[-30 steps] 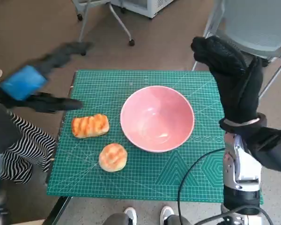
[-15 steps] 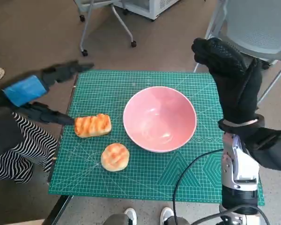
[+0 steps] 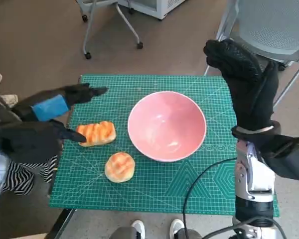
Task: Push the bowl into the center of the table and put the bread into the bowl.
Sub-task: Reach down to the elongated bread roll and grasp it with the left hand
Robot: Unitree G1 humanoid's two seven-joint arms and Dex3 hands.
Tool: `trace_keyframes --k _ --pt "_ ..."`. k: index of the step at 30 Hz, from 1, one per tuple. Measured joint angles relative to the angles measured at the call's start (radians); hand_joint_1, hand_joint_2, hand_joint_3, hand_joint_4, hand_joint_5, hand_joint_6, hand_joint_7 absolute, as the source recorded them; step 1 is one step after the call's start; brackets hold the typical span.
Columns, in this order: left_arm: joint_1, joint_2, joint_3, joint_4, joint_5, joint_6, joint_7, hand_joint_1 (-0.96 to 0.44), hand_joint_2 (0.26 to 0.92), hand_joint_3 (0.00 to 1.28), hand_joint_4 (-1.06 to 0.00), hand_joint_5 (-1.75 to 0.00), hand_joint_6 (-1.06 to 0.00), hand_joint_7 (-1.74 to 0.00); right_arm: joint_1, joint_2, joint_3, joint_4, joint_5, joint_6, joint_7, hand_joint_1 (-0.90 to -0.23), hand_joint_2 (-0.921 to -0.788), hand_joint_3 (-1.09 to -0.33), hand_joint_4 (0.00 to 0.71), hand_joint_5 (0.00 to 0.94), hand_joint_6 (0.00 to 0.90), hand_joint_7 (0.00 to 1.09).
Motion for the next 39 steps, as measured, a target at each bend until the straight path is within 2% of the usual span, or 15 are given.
trace_keyframes --k 17,32,36,39 --pt "0.004 -0.063 -0.149 0.202 0.147 -0.015 0.015 -0.28 0.761 0.0 -0.16 0.0 -0.28 -0.01 0.006 -0.005 -0.005 -0.002 0.007 0.005 0.004 -0.666 -0.921 -0.644 0.18 0.009 -0.001 0.6" --pt "-0.04 -0.122 -0.25 0.295 0.275 0.087 -0.001 -0.28 0.771 0.0 -0.21 -0.01 -0.29 0.0 0.008 -0.006 -0.005 -0.002 0.007 0.005 0.004 -0.672 -0.921 -0.651 0.181 0.007 -0.001 0.6" --pt "-0.047 -0.148 -0.258 0.33 0.303 0.089 0.045 -0.23 0.773 0.0 -0.27 -0.03 -0.34 -0.03 0.008 -0.006 -0.004 -0.002 0.006 0.005 0.004 -0.673 -0.921 -0.651 0.181 0.007 -0.001 0.6" --pt "-0.048 -0.164 -0.262 0.357 0.321 0.083 0.09 -0.17 0.788 0.01 -0.35 -0.05 -0.43 -0.06 0.008 -0.006 -0.003 -0.002 0.006 0.005 0.004 -0.672 -0.921 -0.651 0.18 0.006 -0.001 0.6"
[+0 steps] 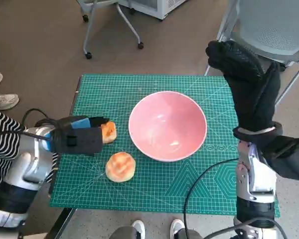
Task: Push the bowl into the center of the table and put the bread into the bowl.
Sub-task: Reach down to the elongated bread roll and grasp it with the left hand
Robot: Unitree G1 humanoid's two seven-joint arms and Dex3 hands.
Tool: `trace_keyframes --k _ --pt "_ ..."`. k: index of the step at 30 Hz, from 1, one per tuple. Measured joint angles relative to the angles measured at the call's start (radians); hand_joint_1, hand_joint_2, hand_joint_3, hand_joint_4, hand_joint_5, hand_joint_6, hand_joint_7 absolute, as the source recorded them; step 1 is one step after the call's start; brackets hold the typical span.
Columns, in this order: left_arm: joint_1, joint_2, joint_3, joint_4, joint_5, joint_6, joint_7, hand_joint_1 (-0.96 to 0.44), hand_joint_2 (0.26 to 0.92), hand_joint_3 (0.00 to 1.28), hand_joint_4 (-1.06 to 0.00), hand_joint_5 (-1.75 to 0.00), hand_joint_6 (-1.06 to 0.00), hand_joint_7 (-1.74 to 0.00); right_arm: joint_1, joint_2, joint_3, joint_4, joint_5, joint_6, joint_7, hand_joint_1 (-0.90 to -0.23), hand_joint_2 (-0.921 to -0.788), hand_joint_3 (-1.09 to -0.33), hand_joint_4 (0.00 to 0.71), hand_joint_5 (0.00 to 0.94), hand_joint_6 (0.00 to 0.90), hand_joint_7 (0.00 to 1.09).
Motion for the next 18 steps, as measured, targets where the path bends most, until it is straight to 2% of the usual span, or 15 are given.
trace_keyframes --k 2,4,5,6,7,9,10,12,15,18 --pt "0.0 -0.011 -0.002 0.02 0.007 -0.012 0.037 -0.13 0.798 0.01 -0.42 -0.05 -0.49 -0.07 0.0 0.0 0.0 0.0 0.0 0.0 0.0 -0.672 -0.921 -0.652 0.179 0.005 -0.001 0.6" --pt "0.0 -0.021 -0.002 0.039 0.02 -0.026 0.073 -0.09 0.812 0.01 -0.55 -0.07 -0.58 -0.1 0.0 0.0 0.001 0.0 0.0 0.0 0.0 -0.671 -0.921 -0.654 0.178 0.005 -0.001 0.6" --pt "0.0 -0.025 -0.002 0.049 0.023 -0.035 0.088 -0.08 0.815 0.01 -0.58 -0.08 -0.6 -0.1 0.0 0.0 0.001 0.0 0.0 0.0 0.0 -0.671 -0.921 -0.654 0.178 0.005 -0.001 0.6" --pt "0.0 -0.028 -0.002 0.06 0.025 -0.046 0.107 -0.06 0.826 0.01 -0.63 -0.28 -0.65 -0.15 0.0 0.0 0.001 0.0 0.0 0.0 0.0 -0.669 -0.921 -0.655 0.178 0.005 -0.001 0.6" --pt "0.0 -0.031 -0.002 0.073 0.026 -0.059 0.125 -0.05 0.831 0.01 -0.63 -0.39 -0.66 -0.18 0.0 0.0 0.001 0.0 0.0 0.0 0.0 -0.669 -0.921 -0.655 0.178 0.005 -0.001 0.59" --pt "-0.001 -0.034 -0.001 0.097 0.028 -0.084 0.159 0.16 0.877 0.04 -0.66 -0.85 -0.66 -0.4 0.0 -0.001 0.002 0.0 0.0 0.0 0.0 -0.667 -0.921 -0.655 0.178 0.004 -0.001 0.59" --pt "-0.001 -0.034 -0.001 0.109 0.029 -0.097 0.175 0.1 0.893 0.05 -0.67 -1.01 -0.63 -0.64 0.0 -0.001 0.002 0.0 0.0 0.0 0.001 -0.668 -0.921 -0.655 0.178 0.004 -0.001 0.59" --pt "-0.002 -0.036 -0.001 0.135 0.03 -0.124 0.207 0.05 0.904 0.07 -0.68 -1.16 -0.63 -0.83 0.0 -0.001 0.002 0.0 0.0 0.0 0.002 -0.668 -0.921 -0.655 0.178 0.004 -0.001 0.59" --pt "-0.007 -0.04 0.0 0.182 0.031 -0.17 0.258 0.02 0.902 0.08 -0.7 -1.25 -0.65 -0.94 0.0 -0.001 0.001 0.001 0.001 0.0 0.006 -0.669 -0.921 -0.654 0.178 0.004 -0.001 0.59" --pt "-0.01 -0.043 0.002 0.219 0.031 -0.211 0.296 0.01 0.89 0.09 -0.73 -1.23 -0.66 -1.0 0.0 0.0 0.001 0.001 0.001 0.0 0.01 -0.669 -0.921 -0.654 0.178 0.004 -0.001 0.59"
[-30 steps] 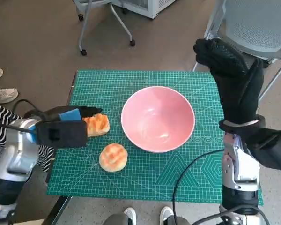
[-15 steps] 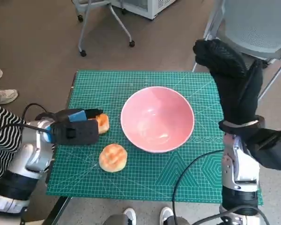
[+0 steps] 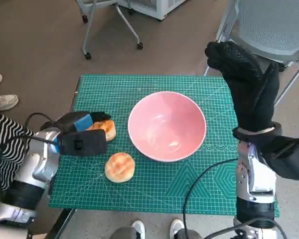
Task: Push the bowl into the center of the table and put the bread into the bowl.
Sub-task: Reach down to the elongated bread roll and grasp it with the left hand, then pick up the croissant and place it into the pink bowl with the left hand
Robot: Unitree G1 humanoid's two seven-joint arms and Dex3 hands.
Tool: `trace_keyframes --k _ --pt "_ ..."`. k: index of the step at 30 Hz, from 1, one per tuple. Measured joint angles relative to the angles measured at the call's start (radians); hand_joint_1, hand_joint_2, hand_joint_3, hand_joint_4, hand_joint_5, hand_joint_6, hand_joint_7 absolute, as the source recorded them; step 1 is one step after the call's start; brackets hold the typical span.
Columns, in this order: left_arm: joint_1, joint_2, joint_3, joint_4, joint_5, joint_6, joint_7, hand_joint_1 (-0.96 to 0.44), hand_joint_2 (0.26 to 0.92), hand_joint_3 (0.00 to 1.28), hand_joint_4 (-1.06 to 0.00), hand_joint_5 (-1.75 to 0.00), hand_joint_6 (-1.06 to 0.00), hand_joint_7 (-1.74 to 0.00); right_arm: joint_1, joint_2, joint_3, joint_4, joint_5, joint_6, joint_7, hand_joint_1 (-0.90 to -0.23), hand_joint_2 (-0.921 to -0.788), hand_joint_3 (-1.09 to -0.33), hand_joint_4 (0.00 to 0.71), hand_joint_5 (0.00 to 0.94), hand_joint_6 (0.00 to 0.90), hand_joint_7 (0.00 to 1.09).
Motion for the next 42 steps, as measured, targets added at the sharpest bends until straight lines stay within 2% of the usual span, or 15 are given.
trace_keyframes --k 7,14,21,28,34,42 --pt "-0.01 -0.004 0.012 0.075 -0.009 -0.095 0.056 0.0 0.884 0.1 -0.74 -1.21 -0.66 -1.03 0.0 0.0 -0.001 0.002 0.011 0.0 0.01 -0.67 -0.921 -0.652 0.179 0.004 -0.001 0.59" --pt "-0.006 0.002 0.05 0.032 -0.032 -0.105 0.027 0.0 0.905 0.06 -0.76 -1.14 -0.63 -1.1 0.002 0.0 -0.003 0.006 0.03 -0.002 0.016 -0.669 -0.921 -0.649 0.181 0.005 -0.001 0.6" --pt "0.004 0.021 0.147 -0.195 -0.091 -0.041 -0.046 0.0 0.914 0.03 -0.81 -1.03 -0.63 -1.16 0.002 0.0 -0.006 0.013 0.031 -0.004 0.019 -0.669 -0.921 -0.645 0.183 0.005 -0.001 0.6" --pt "0.001 0.016 0.242 -0.428 -0.139 0.021 -0.055 0.0 0.907 0.01 -0.84 -0.98 -0.67 -1.15 0.002 0.0 -0.007 0.018 0.031 -0.006 0.019 -0.669 -0.921 -0.645 0.183 0.005 -0.001 0.6" --pt "-0.022 -0.01 0.271 -0.562 -0.152 0.064 -0.054 0.0 0.897 0.0 -0.87 -0.95 -0.7 -1.11 0.002 -0.002 -0.011 0.023 0.031 -0.007 0.019 -0.669 -0.921 -0.646 0.183 0.004 -0.001 0.6" --pt "-0.088 -0.082 0.27 -0.63 -0.168 -0.013 -0.001 0.0 0.863 0.0 -0.95 -0.92 -0.78 -0.96 0.002 -0.003 -0.011 0.023 0.029 -0.016 0.019 -0.672 -0.921 -0.645 0.181 0.003 -0.001 0.6"
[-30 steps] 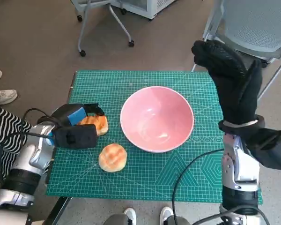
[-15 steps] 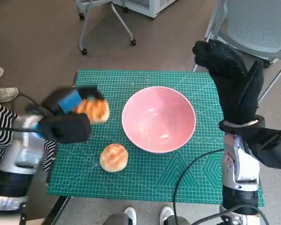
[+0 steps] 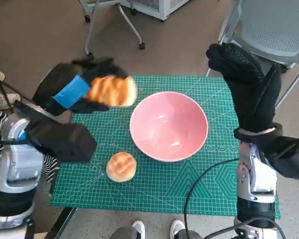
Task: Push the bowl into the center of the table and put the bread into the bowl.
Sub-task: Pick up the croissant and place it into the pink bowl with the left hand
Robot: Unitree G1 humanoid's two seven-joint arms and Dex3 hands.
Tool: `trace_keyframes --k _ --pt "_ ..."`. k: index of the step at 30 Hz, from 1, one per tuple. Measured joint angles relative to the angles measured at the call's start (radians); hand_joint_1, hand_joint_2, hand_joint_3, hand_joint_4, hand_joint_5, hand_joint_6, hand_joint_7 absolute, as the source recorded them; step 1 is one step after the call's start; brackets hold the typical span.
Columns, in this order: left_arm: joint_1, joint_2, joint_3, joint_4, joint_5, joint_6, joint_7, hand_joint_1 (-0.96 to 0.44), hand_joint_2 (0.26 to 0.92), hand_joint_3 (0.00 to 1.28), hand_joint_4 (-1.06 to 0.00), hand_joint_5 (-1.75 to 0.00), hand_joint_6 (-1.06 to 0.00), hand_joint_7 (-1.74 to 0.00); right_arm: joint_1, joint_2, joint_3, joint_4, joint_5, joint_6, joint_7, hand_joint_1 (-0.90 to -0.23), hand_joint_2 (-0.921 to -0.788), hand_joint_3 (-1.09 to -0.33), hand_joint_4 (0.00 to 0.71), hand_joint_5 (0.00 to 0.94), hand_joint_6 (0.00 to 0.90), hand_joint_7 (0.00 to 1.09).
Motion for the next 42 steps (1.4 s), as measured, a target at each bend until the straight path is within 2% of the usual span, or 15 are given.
trace_keyframes --k 5,11,15,28,30,31,32,34,35,36,37,42 --pt "-0.039 -0.041 -0.027 -0.003 -0.001 -0.021 0.0 0.0 0.864 0.01 -0.95 -0.92 -0.76 -0.99 0.0 0.0 0.0 0.0 0.0 -0.003 0.0 -0.676 -0.921 -0.646 0.18 0.002 -0.001 0.59" --pt "-0.076 -0.096 -0.096 -0.036 0.006 0.075 -0.076 0.0 0.878 0.01 -0.92 -0.95 -0.71 -1.04 0.0 -0.001 0.0 0.0 0.0 -0.008 0.0 -0.676 -0.921 -0.644 0.171 0.0 -0.001 0.6" --pt "-0.088 -0.128 -0.139 -0.033 0.012 0.084 -0.091 0.0 0.881 0.02 -0.9 -0.99 -0.71 -1.02 0.0 -0.004 0.0 0.0 0.0 -0.009 0.0 -0.669 -0.921 -0.642 0.166 0.0 -0.001 0.59" --pt "-0.115 -0.171 -0.228 0.161 0.018 -0.037 -0.096 0.0 0.909 0.02 -0.84 -1.04 -0.65 -1.1 0.007 -0.009 -0.009 -0.008 0.0 -0.014 0.0 -0.663 -0.921 -0.638 0.169 0.002 0.012 0.6" --pt "-0.115 -0.173 -0.236 0.193 0.012 -0.056 -0.105 0.0 0.916 0.04 -0.8 -1.09 -0.6 -1.14 0.009 -0.009 -0.011 -0.012 0.0 -0.014 0.0 -0.668 -0.921 -0.636 0.17 0.003 0.016 0.61" --pt "-0.115 -0.174 -0.24 0.207 0.008 -0.062 -0.112 0.0 0.918 0.09 -0.73 -1.14 -0.54 -1.22 0.009 -0.009 -0.011 -0.013 0.0 -0.014 0.0 -0.672 -0.921 -0.636 0.171 0.003 0.017 0.61" --pt "-0.115 -0.175 -0.242 0.218 0.004 -0.068 -0.121 -0.01 0.884 0.1 -0.67 -1.02 -0.52 -1.12 0.01 -0.009 -0.012 -0.014 0.0 -0.014 0.0 -0.673 -0.921 -0.635 0.17 0.003 0.015 0.61" --pt "-0.116 -0.176 -0.246 0.243 -0.007 -0.074 -0.147 -0.05 0.863 0.09 -0.53 -0.51 -0.45 -0.71 0.012 -0.009 -0.012 -0.017 0.0 -0.014 -0.001 -0.675 -0.921 -0.635 0.172 0.003 0.014 0.61" --pt "-0.116 -0.176 -0.248 0.252 -0.015 -0.074 -0.161 -0.07 0.857 0.07 -0.47 -0.34 -0.42 -0.57 0.013 -0.009 -0.013 -0.018 0.0 -0.015 -0.001 -0.675 -0.921 -0.634 0.172 0.003 0.013 0.6" --pt "-0.116 -0.176 -0.25 0.264 -0.026 -0.072 -0.184 -0.08 0.857 0.06 -0.46 -0.27 -0.41 -0.51 0.014 -0.009 -0.013 -0.018 0.0 -0.015 -0.001 -0.675 -0.921 -0.634 0.172 0.003 0.013 0.6" --pt "-0.116 -0.176 -0.252 0.271 -0.032 -0.068 -0.203 -0.12 0.85 0.04 -0.39 -0.17 -0.38 -0.4 0.015 -0.009 -0.013 -0.019 0.0 -0.015 -0.002 -0.674 -0.921 -0.634 0.173 0.003 0.013 0.6" --pt "-0.116 -0.17 -0.256 0.273 -0.063 -0.01 -0.312 -0.22 0.828 0.01 -0.27 -0.03 -0.35 -0.17 0.02 -0.009 -0.015 -0.019 -0.002 -0.018 -0.003 -0.669 -0.921 -0.635 0.174 0.004 0.014 0.6"
